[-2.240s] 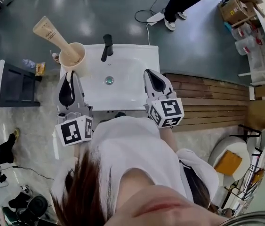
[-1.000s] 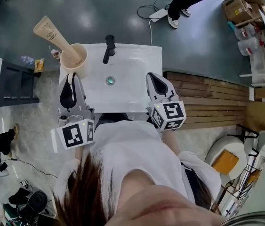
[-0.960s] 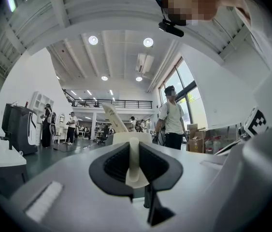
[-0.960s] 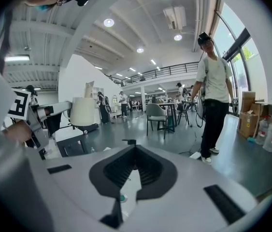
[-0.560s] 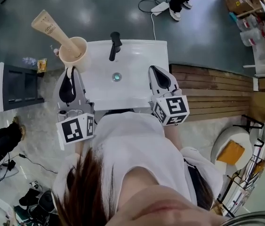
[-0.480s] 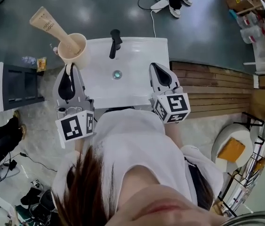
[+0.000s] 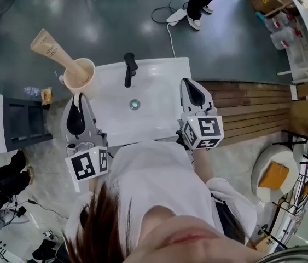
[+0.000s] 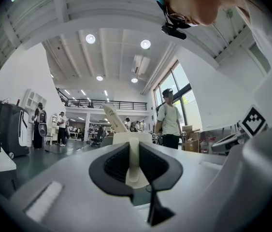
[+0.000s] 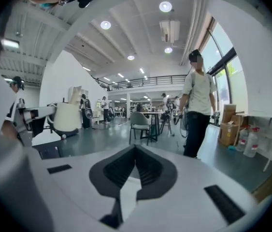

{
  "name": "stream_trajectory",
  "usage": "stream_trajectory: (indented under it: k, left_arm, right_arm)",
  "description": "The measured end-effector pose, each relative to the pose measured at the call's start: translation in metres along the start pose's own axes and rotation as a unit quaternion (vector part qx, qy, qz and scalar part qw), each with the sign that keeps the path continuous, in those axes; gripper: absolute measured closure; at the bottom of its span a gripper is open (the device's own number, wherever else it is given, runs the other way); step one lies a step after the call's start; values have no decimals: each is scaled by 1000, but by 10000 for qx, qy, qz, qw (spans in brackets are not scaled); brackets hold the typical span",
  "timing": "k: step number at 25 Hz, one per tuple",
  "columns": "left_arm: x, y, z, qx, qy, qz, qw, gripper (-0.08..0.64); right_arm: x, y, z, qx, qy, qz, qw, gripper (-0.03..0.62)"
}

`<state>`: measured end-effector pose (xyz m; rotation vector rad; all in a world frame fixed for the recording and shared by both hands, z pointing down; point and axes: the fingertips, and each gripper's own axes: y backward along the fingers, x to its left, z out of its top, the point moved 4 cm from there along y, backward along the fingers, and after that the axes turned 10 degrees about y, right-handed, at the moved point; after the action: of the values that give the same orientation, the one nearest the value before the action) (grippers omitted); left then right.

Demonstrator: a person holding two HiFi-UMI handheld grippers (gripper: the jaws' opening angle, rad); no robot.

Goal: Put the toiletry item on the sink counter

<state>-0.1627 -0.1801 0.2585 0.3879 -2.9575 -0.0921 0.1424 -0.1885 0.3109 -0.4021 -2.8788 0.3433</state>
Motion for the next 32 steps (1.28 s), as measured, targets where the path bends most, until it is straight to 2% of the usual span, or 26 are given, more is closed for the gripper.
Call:
stream_trajectory:
  k: [2, 5, 7, 9, 13, 19, 32]
  left_arm:
    - [6, -3, 0, -9, 22, -3, 10000, 514]
    - [7, -7, 3, -75, 36, -16, 10000, 512]
    - [6, -4, 4, -56, 49, 15, 10000, 514]
    - [4, -3, 7, -36, 72, 44, 10000, 514]
    - [1, -12, 7, -90, 55, 70, 9999, 514]
    - [27, -13, -16, -34, -100, 385, 9992, 514]
    - [55, -27, -61, -86, -112, 680, 9976, 514]
  right_arm:
    - [-34, -2, 8, -21, 114, -645, 9979, 588]
    - [-94, 9, 22, -93, 126, -1651, 9862, 588]
    - [-118, 23, 27, -110, 103, -2019, 9793, 588]
    - [-127, 34, 31, -101, 80, -2125, 9771, 588]
    - [-116, 33, 30, -127, -15, -1778, 9840, 588]
    - [-62, 14, 2, -82, -67, -1113, 9937, 588]
    - [-7, -2, -10, -142, -165, -467, 9987, 588]
